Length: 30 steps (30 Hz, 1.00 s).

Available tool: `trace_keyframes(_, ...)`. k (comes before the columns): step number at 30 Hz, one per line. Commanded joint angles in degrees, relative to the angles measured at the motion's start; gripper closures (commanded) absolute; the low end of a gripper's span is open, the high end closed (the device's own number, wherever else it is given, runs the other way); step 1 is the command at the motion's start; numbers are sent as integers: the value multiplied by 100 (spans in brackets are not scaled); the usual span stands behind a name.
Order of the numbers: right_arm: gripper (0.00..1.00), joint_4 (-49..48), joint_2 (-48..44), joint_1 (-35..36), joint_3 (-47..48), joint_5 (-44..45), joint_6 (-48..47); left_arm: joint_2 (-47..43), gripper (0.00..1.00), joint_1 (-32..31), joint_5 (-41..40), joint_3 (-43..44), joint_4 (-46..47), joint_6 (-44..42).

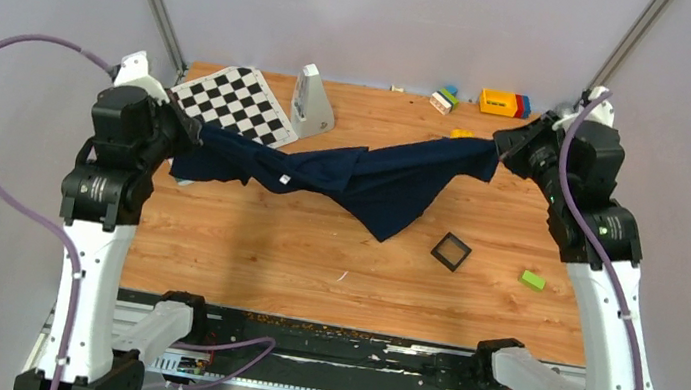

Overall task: Remove the brooch from the garment
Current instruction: Flatten out the clothes at the center of the board.

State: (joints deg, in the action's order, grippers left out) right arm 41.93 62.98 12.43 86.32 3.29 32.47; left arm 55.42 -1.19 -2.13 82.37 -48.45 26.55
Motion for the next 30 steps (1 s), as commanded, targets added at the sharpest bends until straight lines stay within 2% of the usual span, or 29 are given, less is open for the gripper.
trace_keyframes(1,100,167,-476,-24,-706,-559,-74,-392,100,55,-648,-426,-524,-75)
trace_keyframes(3,100,80,-624,-29,-1030,-769,-114,-493,100,56,-1040,-816,-523,4)
trace_keyframes(7,100,8,-452,-22,-1259,-899,-345,-245,98,57,-923,-1399,-347,47)
trace_keyframes(9,100,-4,-264,-21,-1314,-1236,-431,66,75,51,-296,-1526,-208,-267)
trace_keyframes(10,100,-57,-197,-25,-1407,-1478,-486,246,53,30,-68,-1555,-169,-526)
trace_keyframes(12,100,-224,-104,-22,-1606,-1954,-564,288,30,-229,352,-1700,7,-799)
trace_keyframes(14,100,-356,-50,-21,-1769,-2134,-543,113,22,-834,-13,-1884,223,-897)
trace_keyframes(17,100,-472,-23,-27,-1929,-2240,-501,-173,22,-1655,-243,-2195,698,-1109)
trace_keyframes(20,100,-523,-39,-27,-2014,-2386,-487,-321,31,-2540,90,-2576,1135,-1301)
trace_keyframes(23,100,-532,-91,-29,-2078,-2374,-488,-223,35,-3253,175,-2812,1583,-1359)
trace_keyframes(27,100,-546,-170,-26,-2136,-2374,-470,123,34,-4537,-491,-2898,1843,-1146)
trace_keyframes(30,100,-542,-194,-25,-2150,-2409,-470,502,32,-5106,-834,-2974,2180,-1180)
